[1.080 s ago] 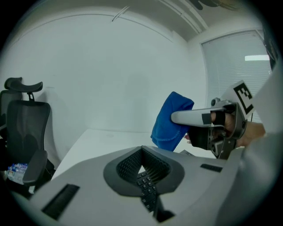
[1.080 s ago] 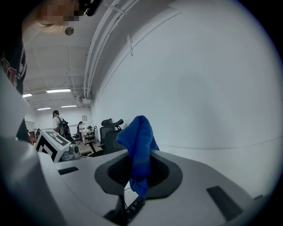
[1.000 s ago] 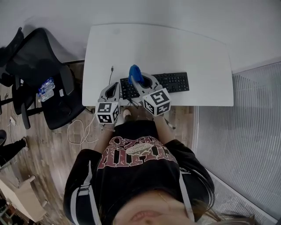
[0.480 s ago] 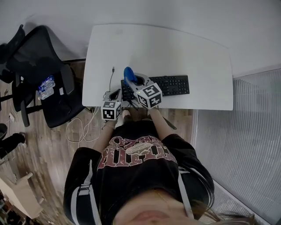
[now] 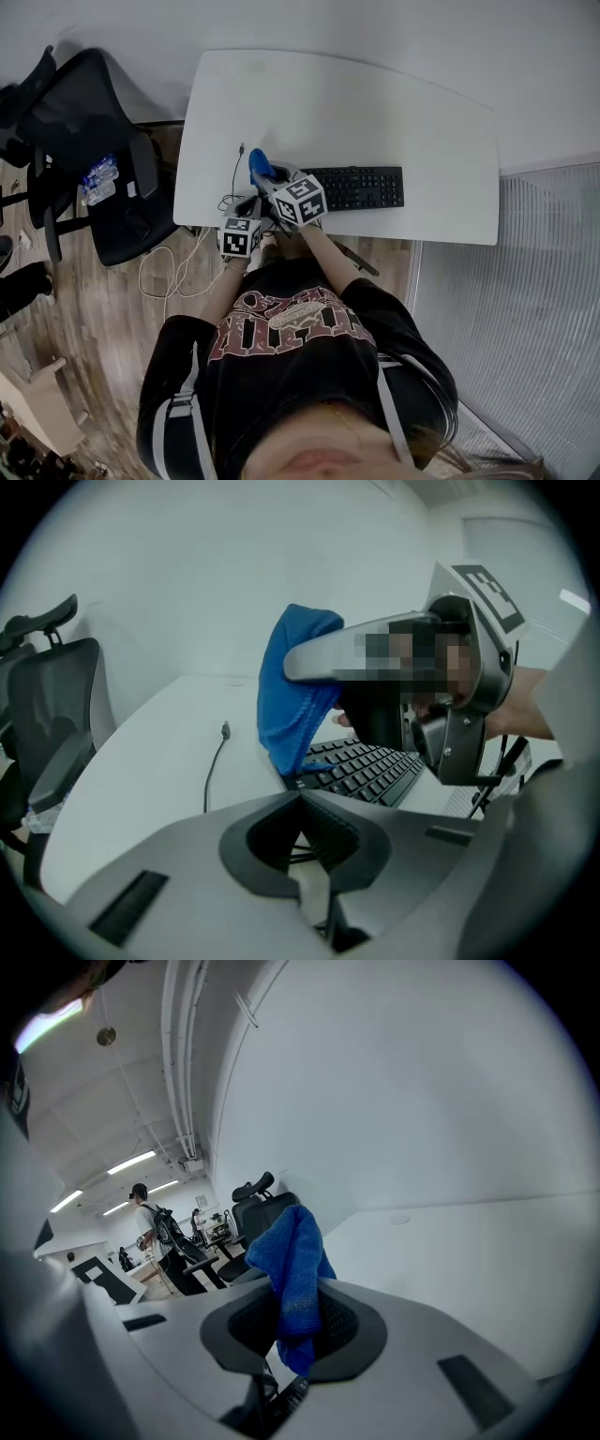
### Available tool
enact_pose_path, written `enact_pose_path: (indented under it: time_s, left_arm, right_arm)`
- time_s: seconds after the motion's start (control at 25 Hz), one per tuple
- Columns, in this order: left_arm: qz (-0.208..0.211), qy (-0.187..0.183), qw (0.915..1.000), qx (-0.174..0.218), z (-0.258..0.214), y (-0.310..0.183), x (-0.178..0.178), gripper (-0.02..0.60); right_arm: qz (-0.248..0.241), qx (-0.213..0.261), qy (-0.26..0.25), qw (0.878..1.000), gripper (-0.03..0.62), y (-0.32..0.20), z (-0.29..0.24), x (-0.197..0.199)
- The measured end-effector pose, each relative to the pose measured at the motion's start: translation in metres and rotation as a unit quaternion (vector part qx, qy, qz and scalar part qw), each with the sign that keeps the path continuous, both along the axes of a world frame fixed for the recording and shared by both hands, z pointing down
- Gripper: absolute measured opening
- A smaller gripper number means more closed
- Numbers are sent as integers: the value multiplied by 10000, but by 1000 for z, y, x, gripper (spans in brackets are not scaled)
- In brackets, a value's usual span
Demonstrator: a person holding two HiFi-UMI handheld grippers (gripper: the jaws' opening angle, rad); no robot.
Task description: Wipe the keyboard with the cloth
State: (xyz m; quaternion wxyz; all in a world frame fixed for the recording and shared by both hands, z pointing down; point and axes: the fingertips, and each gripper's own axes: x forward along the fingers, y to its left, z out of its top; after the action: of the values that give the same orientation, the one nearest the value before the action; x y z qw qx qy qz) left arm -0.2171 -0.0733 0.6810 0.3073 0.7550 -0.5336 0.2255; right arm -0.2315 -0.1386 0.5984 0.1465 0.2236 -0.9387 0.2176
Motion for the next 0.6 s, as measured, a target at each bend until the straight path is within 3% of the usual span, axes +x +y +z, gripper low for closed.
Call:
enact_pose_path:
  time_s: [0.28,0.6]
  left_arm:
    - [3,-33,9999,-138,5,2,4,35]
    - [-194,12,9997,-167,5,2,1,35]
  right_arm:
    - [-94,-48,261,9996,55,1,21,-8]
    - [15,-38,582,9983,55,-7,36,15]
